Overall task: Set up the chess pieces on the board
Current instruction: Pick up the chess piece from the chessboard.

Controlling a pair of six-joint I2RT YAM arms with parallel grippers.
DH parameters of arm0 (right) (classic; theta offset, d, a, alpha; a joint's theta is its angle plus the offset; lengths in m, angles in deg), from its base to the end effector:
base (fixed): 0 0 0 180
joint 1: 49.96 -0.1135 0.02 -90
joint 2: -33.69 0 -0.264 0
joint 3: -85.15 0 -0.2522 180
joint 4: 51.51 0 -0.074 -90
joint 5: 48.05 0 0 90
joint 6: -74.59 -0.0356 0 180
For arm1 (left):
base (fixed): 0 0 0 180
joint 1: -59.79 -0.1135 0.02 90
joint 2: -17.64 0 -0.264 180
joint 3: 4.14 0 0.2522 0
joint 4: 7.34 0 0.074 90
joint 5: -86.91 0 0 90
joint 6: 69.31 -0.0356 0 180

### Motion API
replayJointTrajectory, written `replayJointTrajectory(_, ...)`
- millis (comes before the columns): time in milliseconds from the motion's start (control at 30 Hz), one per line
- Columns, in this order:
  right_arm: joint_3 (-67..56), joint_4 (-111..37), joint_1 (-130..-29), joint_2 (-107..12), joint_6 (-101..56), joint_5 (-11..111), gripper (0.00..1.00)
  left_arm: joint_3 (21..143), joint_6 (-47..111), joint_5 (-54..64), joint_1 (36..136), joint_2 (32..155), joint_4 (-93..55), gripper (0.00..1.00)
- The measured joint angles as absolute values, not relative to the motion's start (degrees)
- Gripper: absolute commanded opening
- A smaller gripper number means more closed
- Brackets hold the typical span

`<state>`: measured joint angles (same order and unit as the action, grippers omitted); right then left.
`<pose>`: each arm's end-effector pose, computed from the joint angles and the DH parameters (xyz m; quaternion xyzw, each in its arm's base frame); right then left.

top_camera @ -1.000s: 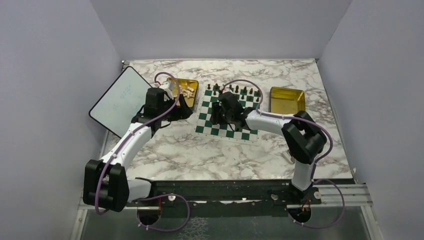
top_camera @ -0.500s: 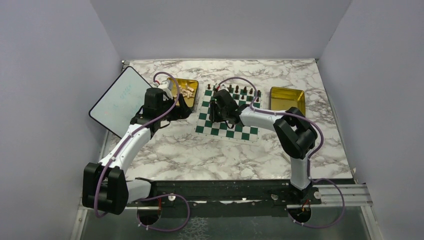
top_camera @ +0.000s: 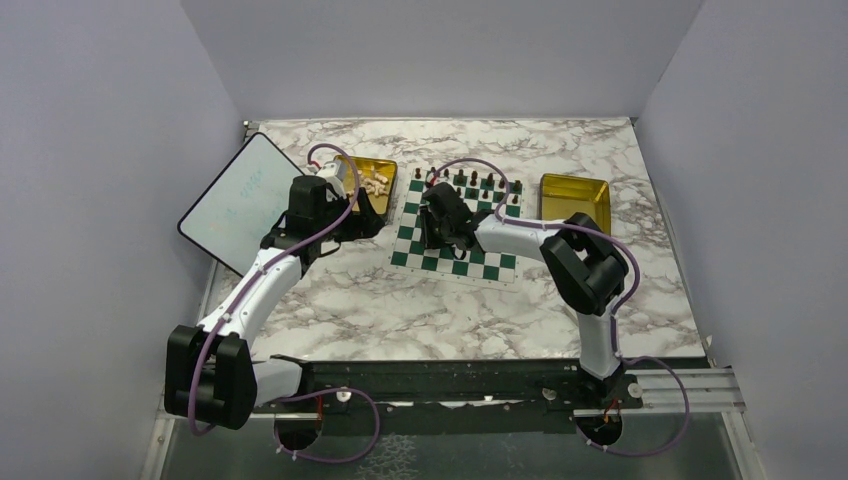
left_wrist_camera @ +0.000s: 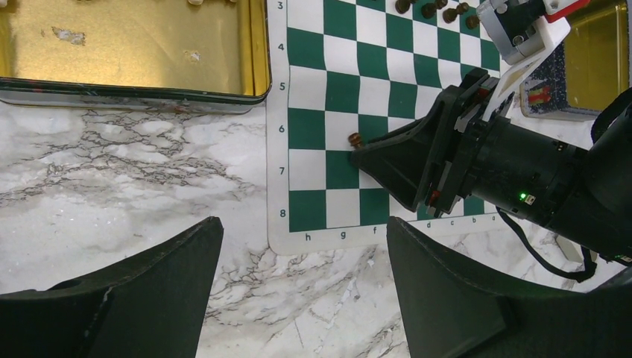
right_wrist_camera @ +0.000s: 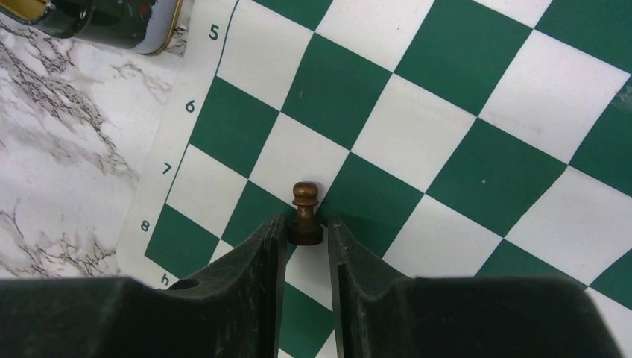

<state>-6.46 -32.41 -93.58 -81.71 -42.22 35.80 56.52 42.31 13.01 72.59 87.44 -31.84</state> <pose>0.3167 0.2965 0.1586 -0.1156 0.9192 0.1745 0.3336 0.2591 -0.0690 0.2613 -0.0012 0.8753 -0.2563 0.4101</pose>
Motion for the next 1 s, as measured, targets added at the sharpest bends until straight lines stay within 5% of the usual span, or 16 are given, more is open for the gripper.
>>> replayJointTrajectory(533,-6.9,-32.6,-93.7,-81.5,-38.0,36.7,0.20,56.5,41.4,14.9,72.6,87.3,-31.6,0.75)
replayJointTrajectory(1000,-24.9,-49.9,-93.8,-65.1,-23.8,48.1,0.19,54.2,49.6,27.3,72.6,88.5,-25.0,0.58)
